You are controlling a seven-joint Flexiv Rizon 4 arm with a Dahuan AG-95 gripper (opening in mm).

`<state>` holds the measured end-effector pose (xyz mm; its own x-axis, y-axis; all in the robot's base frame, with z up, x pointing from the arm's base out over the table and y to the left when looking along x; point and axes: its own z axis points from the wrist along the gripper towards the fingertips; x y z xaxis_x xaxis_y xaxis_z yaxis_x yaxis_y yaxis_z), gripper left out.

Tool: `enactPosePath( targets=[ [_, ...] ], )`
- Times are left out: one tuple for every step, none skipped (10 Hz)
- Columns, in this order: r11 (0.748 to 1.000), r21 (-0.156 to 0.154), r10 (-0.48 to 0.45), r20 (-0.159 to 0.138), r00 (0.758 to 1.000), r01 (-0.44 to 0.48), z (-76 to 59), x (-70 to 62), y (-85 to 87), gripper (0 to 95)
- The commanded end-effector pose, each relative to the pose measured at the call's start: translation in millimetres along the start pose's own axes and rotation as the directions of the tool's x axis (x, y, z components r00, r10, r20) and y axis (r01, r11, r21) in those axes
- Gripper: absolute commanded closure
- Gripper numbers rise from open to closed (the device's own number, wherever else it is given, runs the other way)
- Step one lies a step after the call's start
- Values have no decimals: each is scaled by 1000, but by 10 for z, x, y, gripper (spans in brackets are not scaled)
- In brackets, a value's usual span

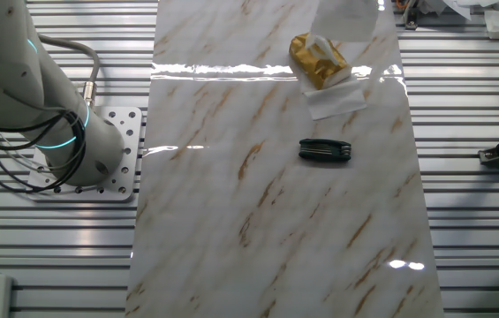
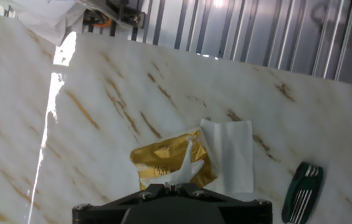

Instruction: Pull out a napkin

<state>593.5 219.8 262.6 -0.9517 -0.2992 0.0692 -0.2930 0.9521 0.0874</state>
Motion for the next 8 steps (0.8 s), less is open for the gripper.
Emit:
enactPosePath(
  targets=[
    [1000,1,3,-8,1000,-3,-9,-19,-4,950],
    [1000,2,4,-9,1000,-4,-8,-19,-4,950],
    [1000,1,5,-9,1000,-5,-8,-19,-4,950],
    [1000,1,5,-9,1000,-5,-8,-19,-4,950],
    [1000,2,7,-9,1000,-7,-8,-19,-4,950],
    [1000,3,8,-9,1000,-8,-8,-19,-4,950],
    [1000,3,9,-9,1000,-9,-8,-19,-4,950],
    [1000,3,10,-9,1000,-10,-8,-19,-4,950]
  ],
)
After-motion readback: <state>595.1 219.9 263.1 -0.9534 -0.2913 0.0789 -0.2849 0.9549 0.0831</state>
